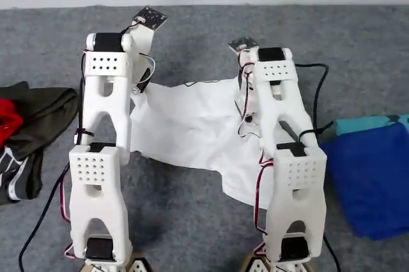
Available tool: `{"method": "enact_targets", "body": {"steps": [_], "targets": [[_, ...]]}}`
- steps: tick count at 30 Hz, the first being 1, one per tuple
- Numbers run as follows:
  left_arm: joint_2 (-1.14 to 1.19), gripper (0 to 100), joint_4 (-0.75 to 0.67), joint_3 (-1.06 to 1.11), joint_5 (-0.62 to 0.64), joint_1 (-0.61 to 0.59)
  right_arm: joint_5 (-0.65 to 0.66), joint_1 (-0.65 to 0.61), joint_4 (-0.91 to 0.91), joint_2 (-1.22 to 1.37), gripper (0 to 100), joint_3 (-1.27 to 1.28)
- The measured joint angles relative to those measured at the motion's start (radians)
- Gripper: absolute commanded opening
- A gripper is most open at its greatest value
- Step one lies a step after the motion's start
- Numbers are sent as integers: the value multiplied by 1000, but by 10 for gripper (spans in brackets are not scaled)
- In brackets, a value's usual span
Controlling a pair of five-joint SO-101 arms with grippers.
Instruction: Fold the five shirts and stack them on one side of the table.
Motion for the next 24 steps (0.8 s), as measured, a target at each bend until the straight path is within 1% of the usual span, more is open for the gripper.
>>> {"method": "enact_targets", "body": {"steps": [3,5,8,16,20,24], "targets": [[0,13,0,0,0,0,0,0,-69,6,0,0],[0,13,0,0,0,0,-2,2,-106,6,39,0],[0,13,0,0,0,0,-3,2,-127,6,5,0],[0,13,0,0,0,0,-3,14,-107,-11,9,0],[0,13,0,0,0,0,-3,28,-38,-110,9,0],[0,13,0,0,0,0,-3,28,-3,-275,9,0]]}}
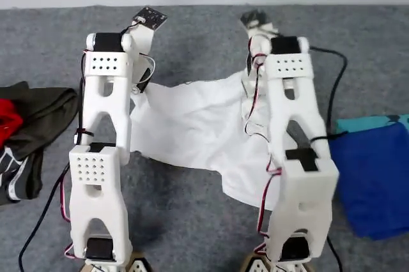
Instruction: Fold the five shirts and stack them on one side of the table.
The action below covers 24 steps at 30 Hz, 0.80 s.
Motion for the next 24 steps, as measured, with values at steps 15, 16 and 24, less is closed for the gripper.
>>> {"method": "enact_targets", "body": {"steps": [15,16,24], "targets": [[-32,13,3,-338,98,0,-3,66,-41,-413,9,0],[-54,13,3,-339,107,0,-3,66,-41,-442,9,0],[-420,13,3,-160,120,0,-3,64,-18,-695,9,0]]}}
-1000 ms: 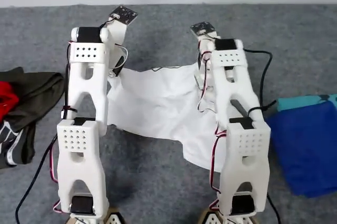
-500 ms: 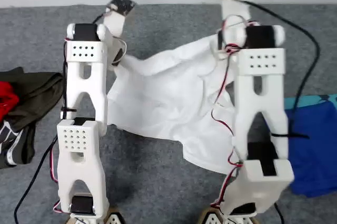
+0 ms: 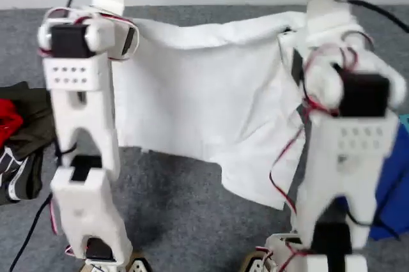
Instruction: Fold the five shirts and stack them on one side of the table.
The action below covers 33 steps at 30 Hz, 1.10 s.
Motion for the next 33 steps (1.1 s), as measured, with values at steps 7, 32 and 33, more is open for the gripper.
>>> {"method": "enact_targets", "body": {"steps": [7,32,33], "targets": [[-394,13,2,310,0,0,0,0,11,-195,9,0],[-1203,13,2,618,0,5,0,46,80,-641,9,-15],[-1204,13,2,618,0,5,0,66,80,-641,9,-15]]}}
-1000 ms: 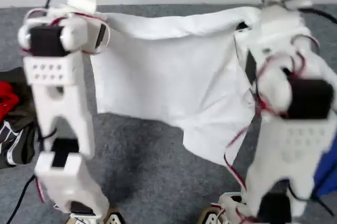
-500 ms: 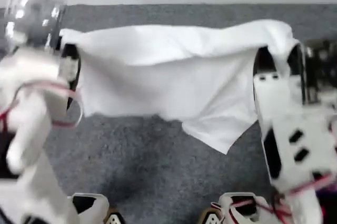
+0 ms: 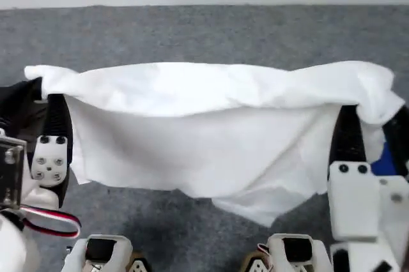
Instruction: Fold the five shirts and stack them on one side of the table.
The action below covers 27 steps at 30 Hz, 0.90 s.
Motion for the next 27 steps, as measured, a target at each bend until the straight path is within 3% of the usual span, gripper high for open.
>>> {"method": "enact_targets", "body": {"steps": [7,13,21,27], "targets": [[20,13,-28,180,0,0,0,32,0,17,9,69],[41,13,-187,465,-2,0,0,32,-138,135,9,334],[74,13,-678,954,-23,0,0,32,-580,390,9,675],[347,13,-1091,1030,-54,0,0,0,-773,687,9,661]]}}
